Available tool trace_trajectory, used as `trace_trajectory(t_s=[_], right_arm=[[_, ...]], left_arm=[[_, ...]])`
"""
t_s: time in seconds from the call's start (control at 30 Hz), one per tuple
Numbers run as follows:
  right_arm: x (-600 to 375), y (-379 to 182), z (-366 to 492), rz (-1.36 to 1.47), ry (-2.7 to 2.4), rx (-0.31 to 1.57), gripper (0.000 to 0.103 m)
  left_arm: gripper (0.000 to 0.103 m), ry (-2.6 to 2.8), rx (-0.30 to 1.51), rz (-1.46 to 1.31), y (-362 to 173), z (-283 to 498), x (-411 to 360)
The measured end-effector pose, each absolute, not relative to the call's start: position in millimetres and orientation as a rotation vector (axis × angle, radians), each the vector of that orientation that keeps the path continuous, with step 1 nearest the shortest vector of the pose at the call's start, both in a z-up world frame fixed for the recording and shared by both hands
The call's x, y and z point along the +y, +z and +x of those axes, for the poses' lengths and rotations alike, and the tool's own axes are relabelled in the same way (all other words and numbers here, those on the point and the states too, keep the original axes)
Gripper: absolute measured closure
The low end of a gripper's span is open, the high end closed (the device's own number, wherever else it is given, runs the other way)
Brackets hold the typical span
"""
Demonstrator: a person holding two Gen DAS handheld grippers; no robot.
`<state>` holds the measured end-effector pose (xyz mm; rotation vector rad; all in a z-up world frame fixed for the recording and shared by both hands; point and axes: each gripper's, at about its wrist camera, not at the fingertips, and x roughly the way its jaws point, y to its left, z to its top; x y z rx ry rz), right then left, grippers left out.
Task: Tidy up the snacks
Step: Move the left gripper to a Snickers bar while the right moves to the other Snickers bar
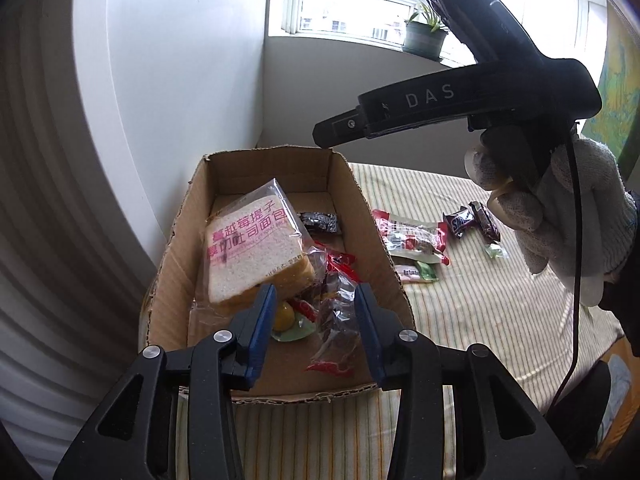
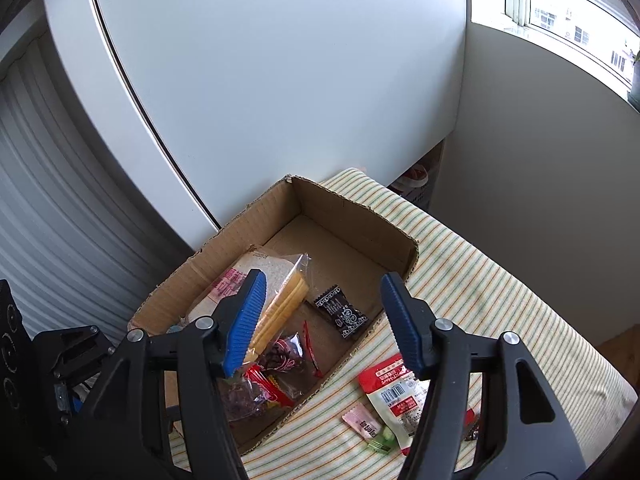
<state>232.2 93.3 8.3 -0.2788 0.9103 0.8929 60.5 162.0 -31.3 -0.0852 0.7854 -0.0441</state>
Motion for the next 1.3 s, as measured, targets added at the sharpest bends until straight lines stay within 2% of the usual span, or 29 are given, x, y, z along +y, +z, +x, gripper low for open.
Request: trace_trajectory(t_s=[0.2,0.27,0.67,0.97,1.3], right_arm=[[64,12,236,-0.268,0.872,0.918,0.038],[51,13,238,-0.264,0.856,0.914,0.034],[-57,18,252,-0.218,0.725,0.936,0.034],[-133,-21,272,-0.124,0.621,1.059,0.034],[-154,-64,291,0.048,0.604,1.167,0.034]], left_arm=[[0.064,-0.064,0.774,-0.073,-24,62,149],[0.064,-0.076,0.77,-0.071,-23,64,142],[0.064,-0.171,0.784,-0.058,-26,80,89],[0.064,-0.24,0.812,-0.021,-35,107,43],[0.064,-0.329,0.855,0.049,-48,153,-5]])
